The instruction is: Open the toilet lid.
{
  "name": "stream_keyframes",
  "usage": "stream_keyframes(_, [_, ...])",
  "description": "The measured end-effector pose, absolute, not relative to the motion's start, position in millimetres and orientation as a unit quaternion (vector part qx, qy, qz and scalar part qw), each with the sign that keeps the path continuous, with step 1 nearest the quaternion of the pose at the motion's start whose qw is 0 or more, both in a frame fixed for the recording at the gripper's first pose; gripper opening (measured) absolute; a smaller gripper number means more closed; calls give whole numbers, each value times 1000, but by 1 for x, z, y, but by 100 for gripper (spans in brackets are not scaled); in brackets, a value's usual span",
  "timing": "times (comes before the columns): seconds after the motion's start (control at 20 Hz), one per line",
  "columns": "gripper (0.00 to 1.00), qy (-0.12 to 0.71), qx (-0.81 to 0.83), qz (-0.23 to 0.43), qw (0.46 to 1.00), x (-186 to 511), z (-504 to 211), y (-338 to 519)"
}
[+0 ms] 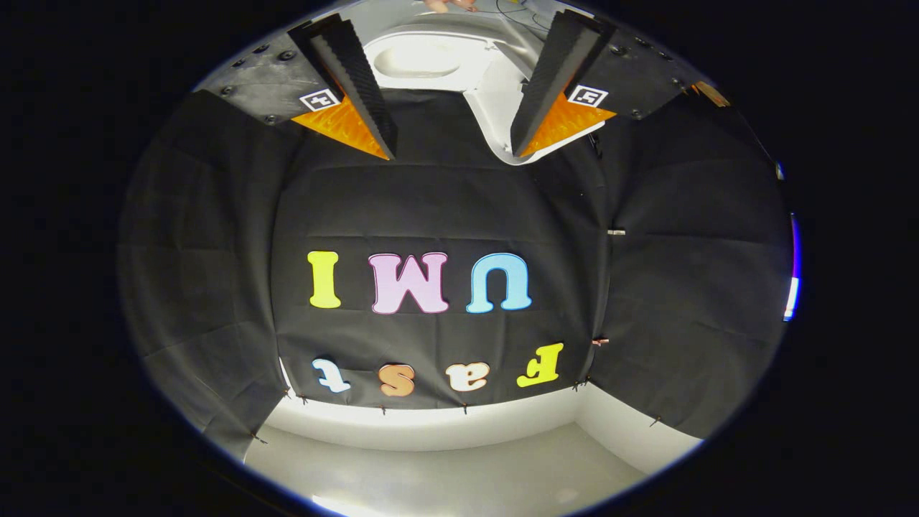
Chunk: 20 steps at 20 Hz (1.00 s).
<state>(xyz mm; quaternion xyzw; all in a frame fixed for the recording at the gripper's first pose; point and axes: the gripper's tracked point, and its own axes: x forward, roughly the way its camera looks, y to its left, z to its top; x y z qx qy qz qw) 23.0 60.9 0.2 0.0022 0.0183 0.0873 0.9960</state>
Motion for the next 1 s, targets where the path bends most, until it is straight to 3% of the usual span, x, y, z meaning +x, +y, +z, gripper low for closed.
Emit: stream_keyframes(1.0, [99,17,-3,84,996,19,1,58])
